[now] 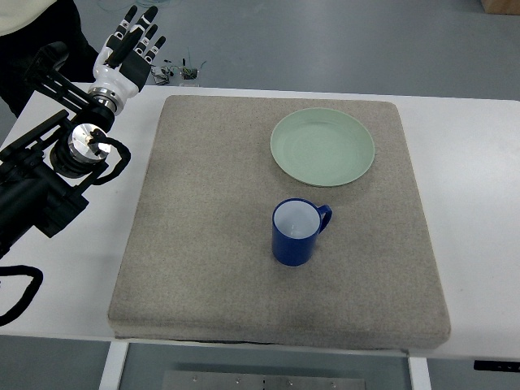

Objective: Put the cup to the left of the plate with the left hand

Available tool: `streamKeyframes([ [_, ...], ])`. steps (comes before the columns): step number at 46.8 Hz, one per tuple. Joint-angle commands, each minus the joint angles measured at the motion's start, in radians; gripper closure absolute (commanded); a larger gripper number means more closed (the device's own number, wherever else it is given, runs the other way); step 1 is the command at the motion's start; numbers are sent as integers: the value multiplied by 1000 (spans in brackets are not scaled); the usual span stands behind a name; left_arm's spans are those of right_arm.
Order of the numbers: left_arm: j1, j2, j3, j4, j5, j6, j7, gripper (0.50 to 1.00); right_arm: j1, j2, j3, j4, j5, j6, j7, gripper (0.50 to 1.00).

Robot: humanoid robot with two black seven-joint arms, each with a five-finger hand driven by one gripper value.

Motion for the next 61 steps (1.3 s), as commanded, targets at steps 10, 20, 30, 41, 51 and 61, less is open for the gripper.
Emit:
streamKeyframes([
  [10, 3, 5, 0, -3, 0, 4, -43, 506, 0, 0, -1, 0, 0, 1, 0, 566],
  [20, 2, 5, 0, -4, 0, 1, -41, 506, 0, 0, 0, 0, 0, 0, 0, 566],
  [30, 0, 6, 5, -6, 3, -2, -38, 506, 0, 0, -1, 0, 0, -1, 0, 566],
  [41, -21, 8, 60, -7, 28, -11, -37, 504, 0, 0, 0, 0, 0, -1, 0, 566],
  [51, -31, 15, 62, -1, 29, -11, -37, 506, 0, 0, 0, 0, 0, 1, 0, 566],
  [61, -20, 15, 63, -15, 38, -1, -37, 506, 0, 0, -1, 0, 2, -1, 0, 566],
])
